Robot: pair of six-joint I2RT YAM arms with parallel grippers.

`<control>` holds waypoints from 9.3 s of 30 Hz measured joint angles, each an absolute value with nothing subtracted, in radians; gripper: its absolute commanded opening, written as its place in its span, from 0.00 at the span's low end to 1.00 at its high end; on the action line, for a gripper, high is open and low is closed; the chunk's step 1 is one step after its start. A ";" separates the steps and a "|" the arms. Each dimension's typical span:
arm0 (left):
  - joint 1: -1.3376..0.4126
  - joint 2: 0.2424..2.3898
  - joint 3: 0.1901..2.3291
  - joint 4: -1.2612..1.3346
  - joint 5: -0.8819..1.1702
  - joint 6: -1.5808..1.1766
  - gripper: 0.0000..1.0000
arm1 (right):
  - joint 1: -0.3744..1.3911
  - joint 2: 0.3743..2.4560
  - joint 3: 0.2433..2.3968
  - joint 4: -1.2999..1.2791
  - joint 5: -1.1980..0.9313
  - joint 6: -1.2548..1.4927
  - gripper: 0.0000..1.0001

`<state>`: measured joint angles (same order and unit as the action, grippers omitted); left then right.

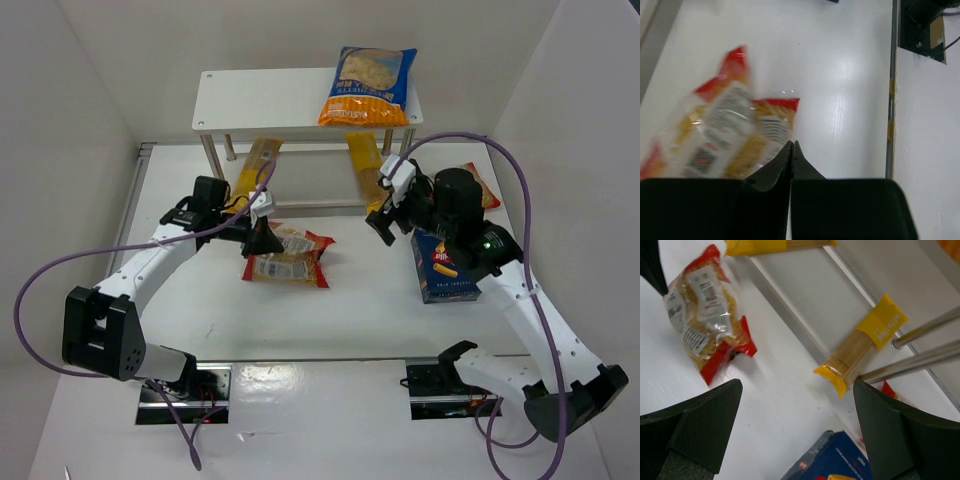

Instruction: Place and organize the pasta boxes and bags onto the shelf

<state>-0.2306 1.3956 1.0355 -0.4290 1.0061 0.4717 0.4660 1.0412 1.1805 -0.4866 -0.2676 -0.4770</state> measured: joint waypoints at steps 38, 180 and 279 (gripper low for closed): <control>-0.658 1.515 0.750 0.017 -0.161 0.682 1.00 | 0.291 0.916 0.971 -0.488 -0.384 -0.553 1.00; -0.393 1.765 2.326 -0.745 -0.332 0.437 0.00 | 0.163 0.968 0.890 -0.496 -0.448 -0.624 1.00; 0.144 0.707 0.912 -0.626 0.128 0.086 1.00 | 0.086 0.806 0.892 -0.537 -0.171 -0.276 1.00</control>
<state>0.1444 0.7071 0.9123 -0.6262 0.1284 0.0864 0.0864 0.8059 0.8921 -0.5365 -0.1711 -0.2760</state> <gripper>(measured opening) 1.000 0.999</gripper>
